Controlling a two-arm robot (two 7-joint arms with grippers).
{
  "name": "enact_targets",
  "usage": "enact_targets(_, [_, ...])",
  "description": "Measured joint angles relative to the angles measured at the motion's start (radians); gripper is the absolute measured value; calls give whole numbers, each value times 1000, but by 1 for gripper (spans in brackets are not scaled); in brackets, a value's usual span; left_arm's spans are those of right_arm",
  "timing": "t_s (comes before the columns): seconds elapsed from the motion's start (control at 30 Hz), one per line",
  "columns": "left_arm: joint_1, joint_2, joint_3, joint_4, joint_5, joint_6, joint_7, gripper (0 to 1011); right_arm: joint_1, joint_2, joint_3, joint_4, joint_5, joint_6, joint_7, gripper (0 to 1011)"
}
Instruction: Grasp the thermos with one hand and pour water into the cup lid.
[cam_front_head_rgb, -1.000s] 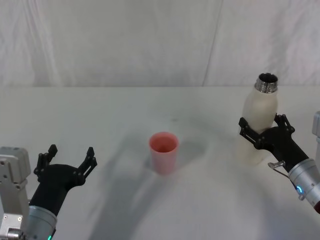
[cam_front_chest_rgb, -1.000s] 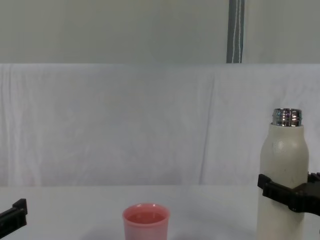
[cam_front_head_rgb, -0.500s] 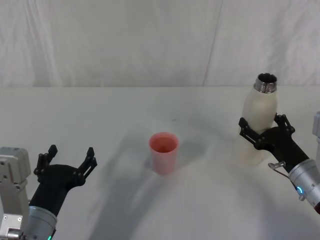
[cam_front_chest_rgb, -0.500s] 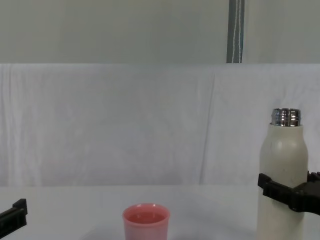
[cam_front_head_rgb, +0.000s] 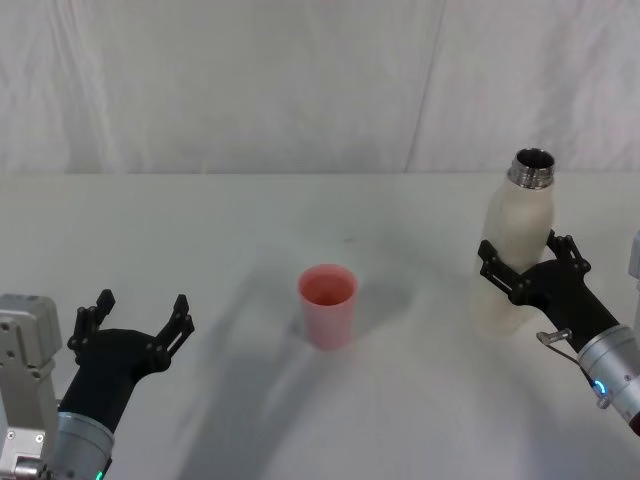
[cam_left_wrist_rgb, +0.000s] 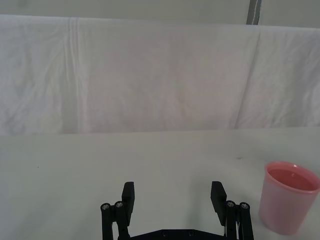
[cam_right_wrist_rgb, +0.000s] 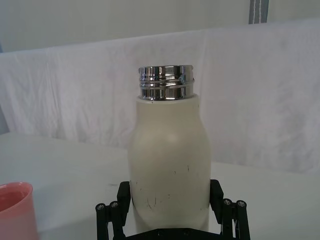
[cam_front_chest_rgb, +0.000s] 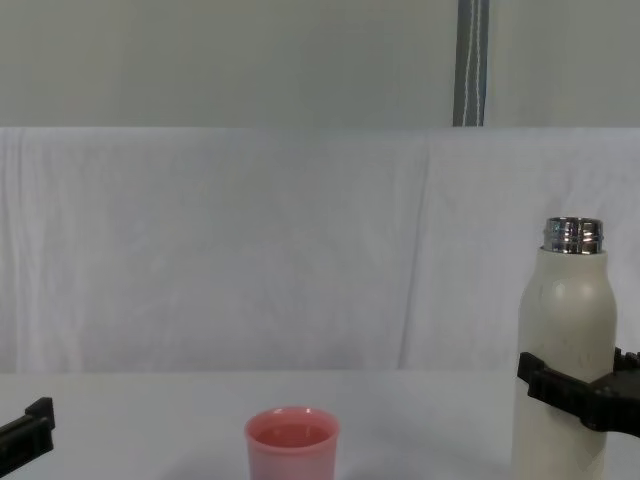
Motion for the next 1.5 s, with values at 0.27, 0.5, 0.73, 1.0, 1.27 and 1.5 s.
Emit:
enact_targets(0.27, [0, 0, 0, 0, 0, 0, 0, 1001, -10, 0, 1, -10, 0, 1, -3, 1000])
enact_targets(0.5, [0, 0, 0, 0, 0, 0, 0, 1001, -20, 2, 3, -22, 0, 4, -8, 1000])
enact_targets(0.73, [0, 0, 0, 0, 0, 0, 0, 1001, -28, 2, 6, -29, 0, 5, -11, 1000])
enact_targets(1.0, [0, 0, 0, 0, 0, 0, 0, 1001, -34, 3, 8, -38, 0, 6, -14, 1000])
enact_targets(1.27, [0, 0, 0, 0, 0, 0, 0, 1001, -42, 6, 9, -49, -2, 7, -17, 1000])
enact_targets(1.5, [0, 0, 0, 0, 0, 0, 0, 1001, -56, 10, 13, -66, -2, 11, -19, 1000])
